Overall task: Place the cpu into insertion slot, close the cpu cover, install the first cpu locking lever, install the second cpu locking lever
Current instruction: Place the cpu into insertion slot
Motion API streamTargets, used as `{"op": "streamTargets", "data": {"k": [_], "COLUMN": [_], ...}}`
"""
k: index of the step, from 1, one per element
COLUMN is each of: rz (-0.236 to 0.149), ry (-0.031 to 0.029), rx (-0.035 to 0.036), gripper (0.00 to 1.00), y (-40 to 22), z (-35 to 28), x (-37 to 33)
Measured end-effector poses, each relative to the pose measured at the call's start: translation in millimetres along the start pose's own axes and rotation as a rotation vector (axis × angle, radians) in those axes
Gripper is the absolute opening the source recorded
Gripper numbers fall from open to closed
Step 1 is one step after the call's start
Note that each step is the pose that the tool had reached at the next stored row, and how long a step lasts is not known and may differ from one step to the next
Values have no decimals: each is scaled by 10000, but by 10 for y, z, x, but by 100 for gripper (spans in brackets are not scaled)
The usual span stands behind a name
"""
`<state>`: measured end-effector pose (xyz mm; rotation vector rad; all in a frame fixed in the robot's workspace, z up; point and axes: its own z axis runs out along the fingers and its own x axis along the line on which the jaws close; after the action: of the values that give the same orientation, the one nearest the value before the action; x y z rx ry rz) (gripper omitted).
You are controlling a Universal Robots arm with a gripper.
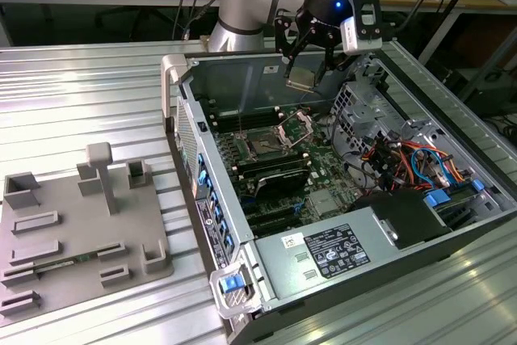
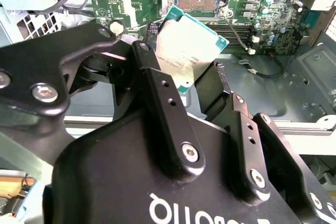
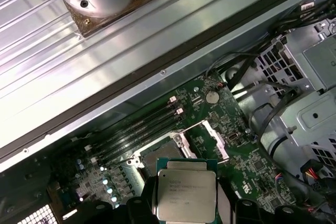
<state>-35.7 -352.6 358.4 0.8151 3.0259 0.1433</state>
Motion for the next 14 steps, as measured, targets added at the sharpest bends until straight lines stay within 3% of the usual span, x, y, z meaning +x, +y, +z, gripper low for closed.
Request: {"op": "streamTargets", "data": {"k": [14], "rz": [508], "ry": [-46], "rx": [-10], "gripper": [55], "y": [0], "z": [2], "x": [0]}}
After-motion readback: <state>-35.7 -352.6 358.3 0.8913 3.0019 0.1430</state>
